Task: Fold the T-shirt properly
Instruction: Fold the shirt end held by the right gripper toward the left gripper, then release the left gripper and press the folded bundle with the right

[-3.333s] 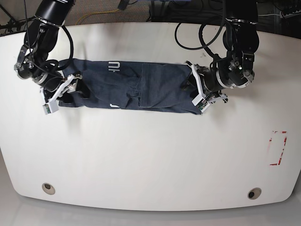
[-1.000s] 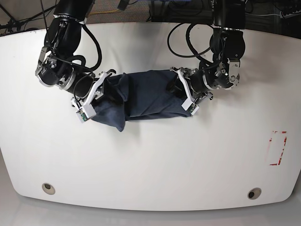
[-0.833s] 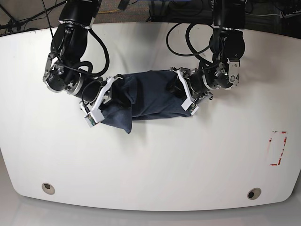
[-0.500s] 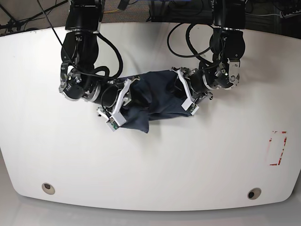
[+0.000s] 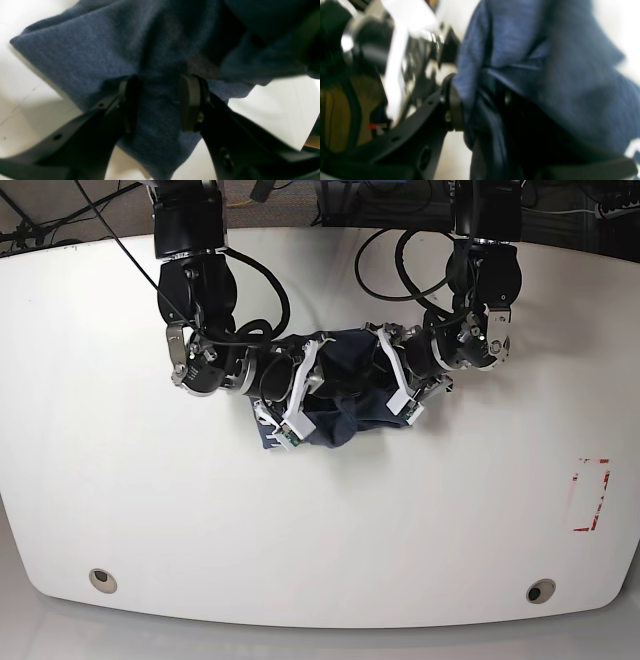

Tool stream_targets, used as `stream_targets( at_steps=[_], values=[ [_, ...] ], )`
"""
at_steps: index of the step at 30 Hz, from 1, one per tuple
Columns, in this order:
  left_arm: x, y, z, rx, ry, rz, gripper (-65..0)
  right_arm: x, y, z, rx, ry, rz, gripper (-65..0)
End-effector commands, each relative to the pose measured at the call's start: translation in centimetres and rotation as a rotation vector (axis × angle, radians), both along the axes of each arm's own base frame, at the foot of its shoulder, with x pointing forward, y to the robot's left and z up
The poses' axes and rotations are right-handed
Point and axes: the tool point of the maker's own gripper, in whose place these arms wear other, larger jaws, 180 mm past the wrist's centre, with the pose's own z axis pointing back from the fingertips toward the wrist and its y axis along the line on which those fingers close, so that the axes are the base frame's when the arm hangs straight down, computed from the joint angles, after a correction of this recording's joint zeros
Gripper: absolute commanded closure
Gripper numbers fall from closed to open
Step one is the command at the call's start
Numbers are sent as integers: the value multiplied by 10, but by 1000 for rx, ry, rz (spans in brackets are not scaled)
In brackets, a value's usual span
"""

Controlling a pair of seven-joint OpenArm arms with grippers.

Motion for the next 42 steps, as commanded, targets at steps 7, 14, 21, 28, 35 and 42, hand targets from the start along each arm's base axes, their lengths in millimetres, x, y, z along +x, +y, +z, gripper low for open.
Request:
stream_targets(
  at_steps=[7, 14, 21, 28, 35, 42],
  values=[
    [13, 3, 24, -53, -60, 46, -244, 20, 26, 38, 97, -90, 32, -192],
    [31, 35, 55, -129, -138, 168, -244, 23, 33, 43, 117, -92, 36, -431],
    [42, 107, 81, -61, -233, 311, -244, 19, 5, 49, 44, -167, 30, -457],
    [43, 167, 92, 79, -270, 343, -244, 18, -27, 30, -54, -151, 20, -379],
    [32, 185, 85, 137, -248, 340, -244, 6, -35, -5, -167, -109, 21, -162],
    [21, 187, 89, 173, -260, 318, -244, -2, -2, -50, -209, -51, 42, -162]
  ],
)
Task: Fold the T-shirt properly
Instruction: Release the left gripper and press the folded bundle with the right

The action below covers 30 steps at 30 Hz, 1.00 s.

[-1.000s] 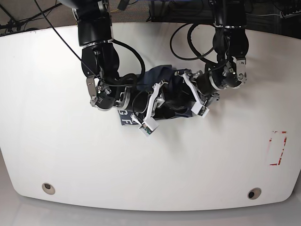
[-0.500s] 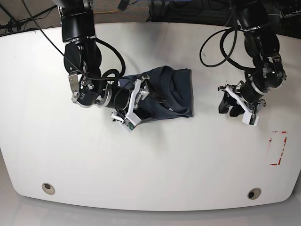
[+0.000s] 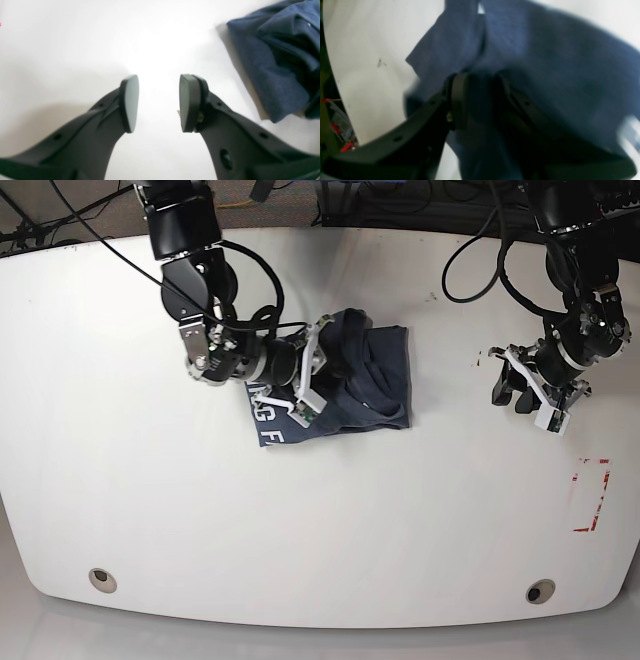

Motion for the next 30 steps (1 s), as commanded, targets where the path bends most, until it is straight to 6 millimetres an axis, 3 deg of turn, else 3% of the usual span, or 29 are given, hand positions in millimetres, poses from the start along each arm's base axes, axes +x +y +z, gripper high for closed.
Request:
stream_targets(
  at_steps=[1, 4, 8, 11, 13, 15, 19, 25, 30],
  values=[
    [5, -5, 26, 10, -88, -28, -244, 7, 16, 1, 39, -22, 2, -162],
    [3, -20, 31, -2, -107, -53, -244, 7, 18, -11, 35, -3, -8, -162],
    [2, -50, 45, 1, -148, -134, -244, 19, 21, 19, 75, -55, -2, -160],
    [-1, -75, 49, -3, -161, -204, -244, 30, -1, 43, 65, -105, -30, -160],
    [-5, -102, 45, -38, -152, -261, -244, 46, -20, 62, 63, -148, -69, -160],
    [-8, -120, 44, -69, -148, -291, -244, 56, -39, 67, 39, -160, -94, -160],
    [-13, -151, 40, -130, -135, -332, -244, 76, -66, 60, -11, -145, -126, -160],
    [-22, -198, 39, -223, -124, -376, -244, 102, -86, 54, -29, -124, -163, -160],
    [-25, -220, -3, -176, -9, -384, -244, 120, -89, 36, -56, -114, -182, -160]
  ],
)
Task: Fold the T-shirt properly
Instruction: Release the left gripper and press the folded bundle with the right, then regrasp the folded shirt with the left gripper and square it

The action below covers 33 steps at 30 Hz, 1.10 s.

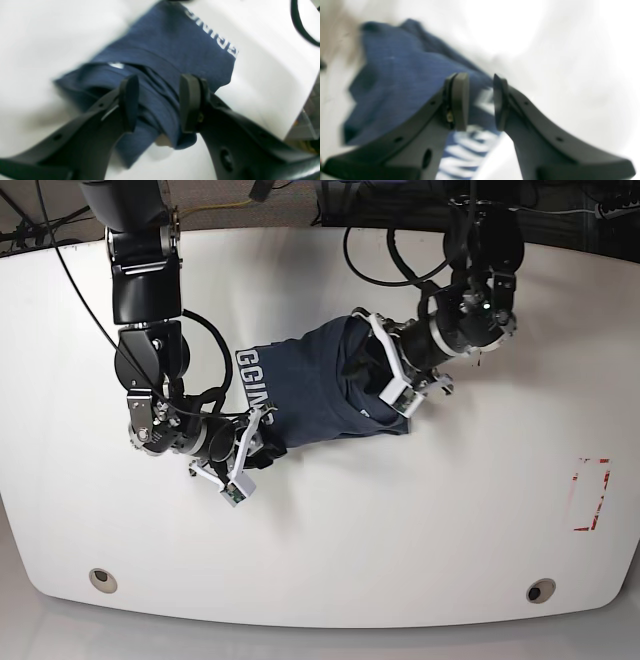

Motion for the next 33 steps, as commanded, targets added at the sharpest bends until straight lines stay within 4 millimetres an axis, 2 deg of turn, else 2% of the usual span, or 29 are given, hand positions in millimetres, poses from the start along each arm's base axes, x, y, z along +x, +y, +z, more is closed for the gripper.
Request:
stream_targets(
  at_steps=[1, 4, 7, 9, 11, 15, 18, 21, 25, 28, 33],
  values=[
    [4, -10, -9, 6, 15, -23, -244, 13, 6, 4, -13, -38, 22, -160],
    [-2, -15, -36, 22, 90, -39, -244, 10, 10, -14, -64, -36, 68, -159],
    [10, -12, -42, 13, 101, -25, -244, 10, 3, -25, -77, -27, 51, -157],
    [16, -7, -48, 14, 112, -14, -244, 6, -2, -34, -95, -20, 48, -154],
    [21, 11, -56, 47, 129, 6, -244, -3, -14, -46, -128, -4, 43, -154],
    [47, 24, -54, 72, 115, 19, -244, -13, -20, -52, -142, 3, 45, -152],
    [61, 38, -49, 106, 96, 26, -244, -36, -13, -54, -150, -13, 78, -152],
    [78, 46, -48, 117, 95, 35, -244, -54, -16, -52, -166, -32, 100, -152],
    [104, 53, -46, 122, 109, 49, -244, -79, -3, -48, -178, -33, 144, -152],
    [120, 67, -41, 139, 99, 67, -244, -94, 15, -45, -167, -36, 168, -152],
    [134, 70, -25, 130, 51, 78, -244, -105, 50, -40, -86, -33, 183, -152]
  ],
)
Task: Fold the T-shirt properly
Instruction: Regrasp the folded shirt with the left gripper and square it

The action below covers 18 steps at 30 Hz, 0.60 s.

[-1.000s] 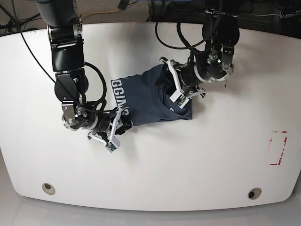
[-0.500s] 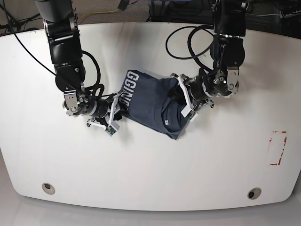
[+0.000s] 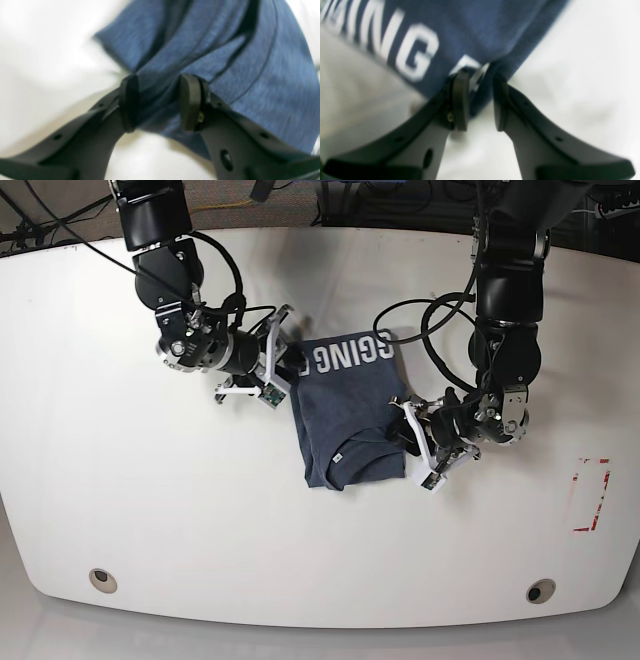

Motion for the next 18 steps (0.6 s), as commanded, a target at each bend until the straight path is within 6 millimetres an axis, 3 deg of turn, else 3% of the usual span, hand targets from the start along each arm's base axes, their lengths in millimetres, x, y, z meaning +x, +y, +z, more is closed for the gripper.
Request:
stream_targets(
  at_steps=[1, 5, 10, 14, 18],
  values=[
    [21, 6, 27, -8, -76, 10, -244, 10, 24, 19, 78, -44, 6, -152],
    [28, 20, 48, 21, -141, 16, -244, 10, 49, 19, 140, -16, -1, -152],
    [25, 12, 78, 32, -247, -8, -246, 16, 58, 29, 166, -36, 0, -152],
    [4, 0, 88, 31, -299, -32, -258, 20, 42, 40, 104, -82, 12, -152],
    [-10, -30, 86, 32, -303, 13, -378, 25, 19, 50, 38, -123, 8, -152]
  ],
)
